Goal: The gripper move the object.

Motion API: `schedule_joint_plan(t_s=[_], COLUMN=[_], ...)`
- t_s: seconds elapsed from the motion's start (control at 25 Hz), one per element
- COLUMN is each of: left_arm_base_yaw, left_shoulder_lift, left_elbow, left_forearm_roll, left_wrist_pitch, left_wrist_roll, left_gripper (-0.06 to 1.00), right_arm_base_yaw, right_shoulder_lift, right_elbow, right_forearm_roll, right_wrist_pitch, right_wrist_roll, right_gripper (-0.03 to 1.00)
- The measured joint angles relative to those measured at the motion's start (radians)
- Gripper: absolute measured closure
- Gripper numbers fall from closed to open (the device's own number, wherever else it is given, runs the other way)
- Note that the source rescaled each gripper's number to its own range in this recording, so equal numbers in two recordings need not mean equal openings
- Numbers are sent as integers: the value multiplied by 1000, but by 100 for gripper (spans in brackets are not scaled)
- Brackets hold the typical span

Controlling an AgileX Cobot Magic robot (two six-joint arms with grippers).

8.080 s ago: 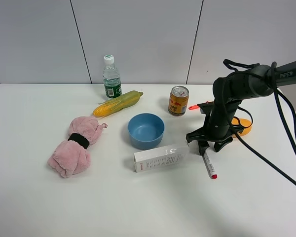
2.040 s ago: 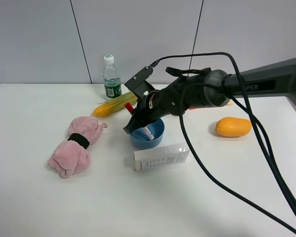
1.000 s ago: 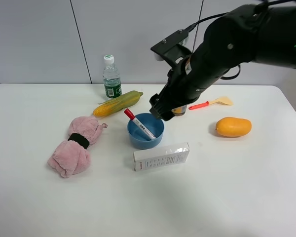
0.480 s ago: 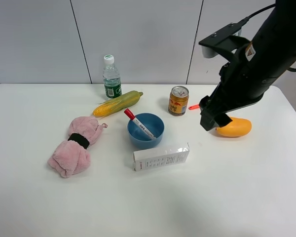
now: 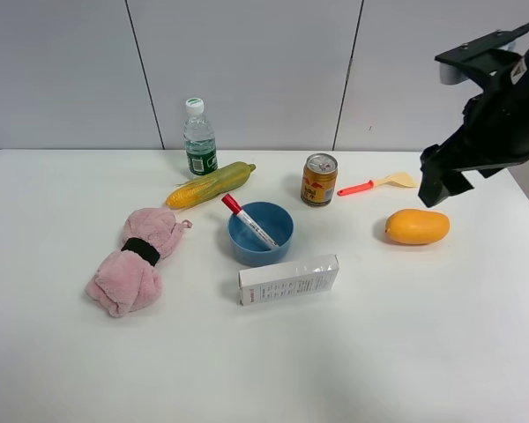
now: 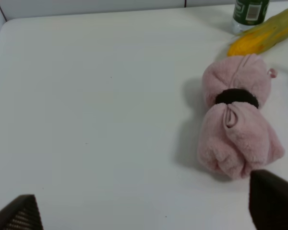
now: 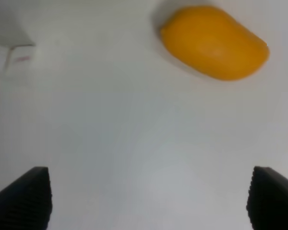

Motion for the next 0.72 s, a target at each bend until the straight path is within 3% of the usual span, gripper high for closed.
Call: schedule_joint_plan(t_s=[0.72], left_arm_base_yaw=[0], left_shoulder_lift=[0], left_elbow=[0], left_forearm_roll=[0], left_wrist_pitch=[0], left_wrist_roll=[0], left_gripper=[-6], right_arm_base_yaw=[-465], right_shoulder_lift=[-50], right_elbow=[0], right_forearm_roll=[1], right_wrist_pitch=[1], right_wrist_roll=[1], right_gripper=[20])
